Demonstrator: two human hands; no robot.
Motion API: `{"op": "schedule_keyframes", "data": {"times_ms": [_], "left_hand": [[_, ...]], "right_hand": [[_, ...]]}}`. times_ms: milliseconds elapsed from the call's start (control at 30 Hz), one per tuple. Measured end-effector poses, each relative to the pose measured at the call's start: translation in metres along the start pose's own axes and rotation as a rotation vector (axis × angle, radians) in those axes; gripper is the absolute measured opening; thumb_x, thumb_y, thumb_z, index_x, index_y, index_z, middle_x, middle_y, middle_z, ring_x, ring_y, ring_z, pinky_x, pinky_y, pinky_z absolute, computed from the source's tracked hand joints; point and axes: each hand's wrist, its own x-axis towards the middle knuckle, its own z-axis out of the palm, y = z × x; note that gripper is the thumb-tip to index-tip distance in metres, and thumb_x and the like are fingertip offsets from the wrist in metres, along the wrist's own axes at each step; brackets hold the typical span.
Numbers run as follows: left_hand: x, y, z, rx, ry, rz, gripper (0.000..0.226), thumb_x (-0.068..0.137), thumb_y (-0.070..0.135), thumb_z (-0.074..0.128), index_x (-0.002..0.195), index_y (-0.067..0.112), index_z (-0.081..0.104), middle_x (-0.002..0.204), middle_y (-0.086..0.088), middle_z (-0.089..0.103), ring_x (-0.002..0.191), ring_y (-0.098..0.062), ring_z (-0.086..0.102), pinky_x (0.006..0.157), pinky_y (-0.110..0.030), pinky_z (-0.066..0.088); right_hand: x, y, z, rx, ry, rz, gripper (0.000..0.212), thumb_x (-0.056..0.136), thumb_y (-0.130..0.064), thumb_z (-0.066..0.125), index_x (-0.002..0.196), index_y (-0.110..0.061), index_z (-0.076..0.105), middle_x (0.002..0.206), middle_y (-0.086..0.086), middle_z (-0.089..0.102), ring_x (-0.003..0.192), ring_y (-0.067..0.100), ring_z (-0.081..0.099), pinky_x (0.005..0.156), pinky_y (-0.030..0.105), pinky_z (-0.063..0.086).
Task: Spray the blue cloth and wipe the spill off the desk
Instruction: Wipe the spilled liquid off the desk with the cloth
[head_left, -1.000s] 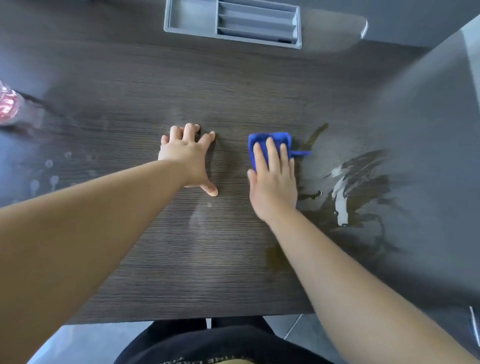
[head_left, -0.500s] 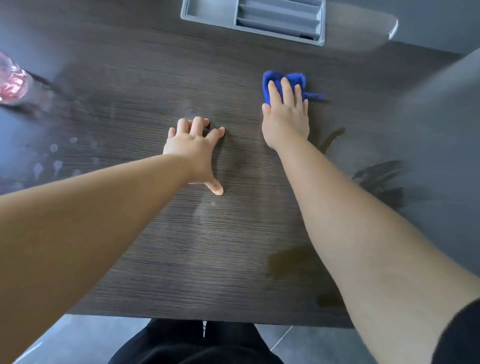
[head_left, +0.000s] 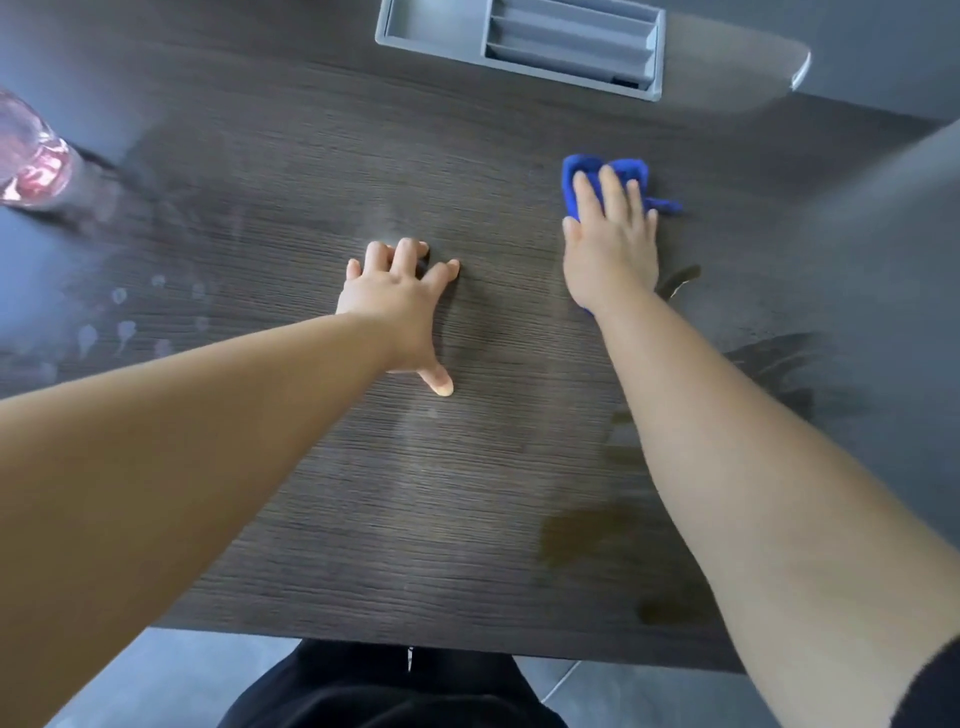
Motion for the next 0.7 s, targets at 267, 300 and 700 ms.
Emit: {"op": "schedule_keyframes", "data": {"times_ms": [267, 300, 700], "left_hand": [[0.0, 0.002, -0.002, 0.04, 0.002, 0.004, 0.13, 0.042, 0.062, 0.083, 0.147, 0.032, 0.012, 0.144, -0.005, 0.017, 0.132, -0.032, 0.015, 0.113, -0.052, 0.02], [-0.001, 0.003, -0.002, 0.035, 0.001, 0.001, 0.13, 0.042, 0.063, 0.083, 0.147, 0.032, 0.012, 0.144, -0.005, 0.017, 0.132, -0.032, 0.015, 0.113, -0.051, 0.02], [-0.006, 0.03, -0.015, 0.265, -0.059, -0.073, 0.117, 0.051, 0.055, 0.084, 0.142, 0.019, 0.02, 0.133, -0.009, 0.028, 0.123, -0.031, 0.032, 0.069, -0.035, 0.037]], "right_hand": [[-0.129, -0.043, 0.026, -0.053, -0.02, -0.105, 0.058, 0.1, -0.037, 0.033, 0.151, -0.02, 0.012, 0.159, 0.006, 0.006, 0.145, 0.032, 0.001, 0.116, 0.045, 0.0], [-0.122, -0.041, 0.025, -0.067, -0.026, -0.155, 0.057, 0.1, -0.036, 0.033, 0.151, -0.02, 0.014, 0.159, 0.005, 0.007, 0.145, 0.032, 0.002, 0.116, 0.045, 0.001], [-0.123, -0.011, 0.021, 0.0, 0.008, 0.158, 0.055, 0.102, -0.035, 0.027, 0.151, -0.019, 0.007, 0.159, 0.006, -0.001, 0.145, 0.03, -0.002, 0.117, 0.044, 0.001]]}}
